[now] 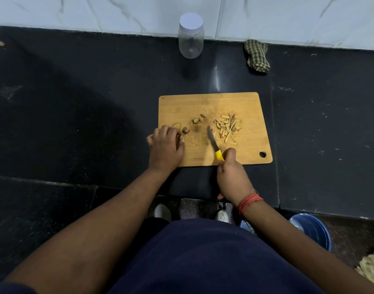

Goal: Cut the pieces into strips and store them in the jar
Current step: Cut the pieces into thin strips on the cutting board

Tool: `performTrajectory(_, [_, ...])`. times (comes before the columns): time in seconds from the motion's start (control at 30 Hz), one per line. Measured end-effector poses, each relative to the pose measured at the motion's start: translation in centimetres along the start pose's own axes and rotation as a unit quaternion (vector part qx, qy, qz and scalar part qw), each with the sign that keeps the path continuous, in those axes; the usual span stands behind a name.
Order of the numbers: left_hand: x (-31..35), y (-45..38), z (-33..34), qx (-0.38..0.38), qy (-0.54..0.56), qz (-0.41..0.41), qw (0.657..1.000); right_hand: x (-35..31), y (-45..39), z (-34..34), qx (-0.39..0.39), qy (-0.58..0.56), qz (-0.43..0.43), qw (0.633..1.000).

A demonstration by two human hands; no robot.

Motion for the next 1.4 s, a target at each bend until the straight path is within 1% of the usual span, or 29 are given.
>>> performTrajectory(0.13, [0.3, 0.0, -0.1, 0.004, 0.002, 0.010, 1.000, 0.2, -0.1, 0.3, -0.016, -0.004, -0.002, 1.000])
performTrajectory(0.2, [0.4, 0.1, -0.2, 0.008, 0.012, 0.011, 1.000, 0.8, -0.2, -0.2, 0.004, -0.007, 0.006, 1.000])
performTrajectory(0.3, [0.4, 0.0, -0.2, 0.007, 0.024, 0.004, 1.000, 1.3, -0.1, -0.9, 0.032, -0.003, -0.010, 0.999])
performTrajectory(0.37, [0.5, 0.0, -0.2, 0.007, 0.031, 0.006, 0.999, 1.4, 0.0, -0.5, 0.014, 0.011, -0.027, 0.999])
performTrajectory(0.43, [0.8, 0.0, -0.3, 0.010, 0.032, 0.019, 0.999, 1.9, 0.1, -0.1, -0.001, 0.017, -0.020, 1.000])
performTrajectory(0.57, [2.0, -0.5, -0.4, 0.015, 0.036, 0.038, 0.999, 3.0, 0.1, -0.7, 0.041, 0.042, -0.013, 0.998])
performTrajectory(0.63, [2.8, -0.9, -0.5, 0.009, 0.039, 0.038, 0.998, 3.3, 0.0, -1.0, 0.052, 0.037, -0.015, 0.998])
performTrajectory(0.77, [4.6, -1.4, -0.3, -0.023, 0.057, 0.057, 0.997, 3.4, -0.2, -0.8, 0.048, 0.052, -0.030, 0.997])
performTrajectory(0.87, [5.3, -1.7, 0.1, -0.036, 0.050, 0.066, 0.996, 3.5, -0.5, -1.1, 0.058, 0.031, -0.014, 0.998])
performTrajectory(1.07, [5.2, -2.1, 0.3, -0.056, 0.030, 0.056, 0.996, 2.4, 0.1, -1.6, 0.044, -0.010, 0.002, 0.999])
performTrajectory(1.17, [4.8, -2.3, 0.0, -0.038, 0.014, 0.050, 0.998, 1.8, 0.1, -1.7, 0.036, -0.020, -0.003, 0.999])
performTrajectory(1.3, [2.9, -2.3, -0.5, 0.005, 0.014, 0.005, 1.000, 1.5, 0.0, -1.6, 0.024, -0.025, -0.003, 0.999])
performTrajectory(1.4, [1.0, -2.3, -0.6, 0.002, 0.010, -0.039, 0.999, 1.4, -0.1, -1.4, 0.018, -0.020, -0.007, 1.000])
Point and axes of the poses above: each hand's wrist, its own y-axis away from the middle knuckle, its own z-axis out of the palm, x = y × z, the point moved 4 cm from there along -y, towards the middle knuckle, and after that the axes turned 14 degrees about -y, right-handed, at the moved point
